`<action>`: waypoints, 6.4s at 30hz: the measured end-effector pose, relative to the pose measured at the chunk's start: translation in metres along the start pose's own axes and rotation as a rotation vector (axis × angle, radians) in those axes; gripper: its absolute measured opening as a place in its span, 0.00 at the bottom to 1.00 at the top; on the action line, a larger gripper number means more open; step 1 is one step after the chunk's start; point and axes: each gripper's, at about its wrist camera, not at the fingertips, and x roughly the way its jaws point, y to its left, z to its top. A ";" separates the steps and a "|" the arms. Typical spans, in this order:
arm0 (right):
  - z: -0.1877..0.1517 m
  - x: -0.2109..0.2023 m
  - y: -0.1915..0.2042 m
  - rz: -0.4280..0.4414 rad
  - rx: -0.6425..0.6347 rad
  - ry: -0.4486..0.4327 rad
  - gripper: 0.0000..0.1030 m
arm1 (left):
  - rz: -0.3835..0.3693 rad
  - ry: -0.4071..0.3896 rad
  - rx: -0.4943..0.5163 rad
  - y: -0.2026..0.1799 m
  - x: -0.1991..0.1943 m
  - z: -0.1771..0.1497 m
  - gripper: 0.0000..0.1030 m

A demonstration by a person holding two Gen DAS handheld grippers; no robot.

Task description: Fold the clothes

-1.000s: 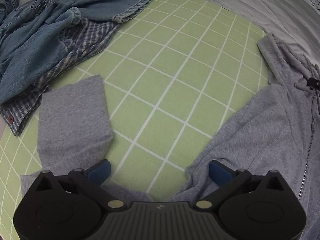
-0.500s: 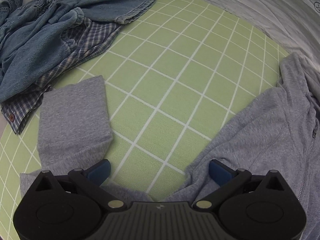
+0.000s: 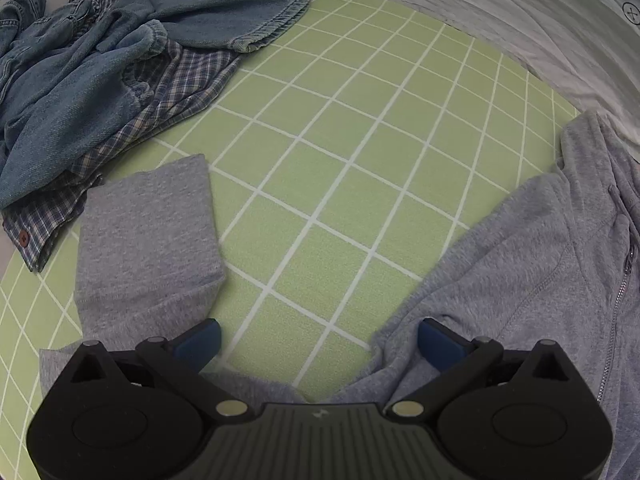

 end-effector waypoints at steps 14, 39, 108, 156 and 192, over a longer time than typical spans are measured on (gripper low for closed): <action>0.049 0.076 -0.011 -0.074 0.286 0.124 0.70 | 0.001 -0.004 -0.001 -0.001 0.002 0.001 1.00; 0.046 -0.086 -0.011 -0.114 0.025 -0.231 0.05 | -0.002 -0.049 0.009 0.000 -0.001 -0.004 1.00; -0.158 -0.225 -0.186 -0.401 0.248 0.285 0.87 | -0.172 -0.031 0.349 -0.067 -0.091 -0.169 1.00; -0.198 -0.277 -0.420 -0.756 0.455 0.237 0.19 | -0.019 0.041 0.193 -0.120 -0.066 -0.198 1.00; -0.237 -0.346 -0.310 -0.770 0.474 0.208 0.64 | -0.047 -0.111 0.146 0.012 -0.120 -0.222 1.00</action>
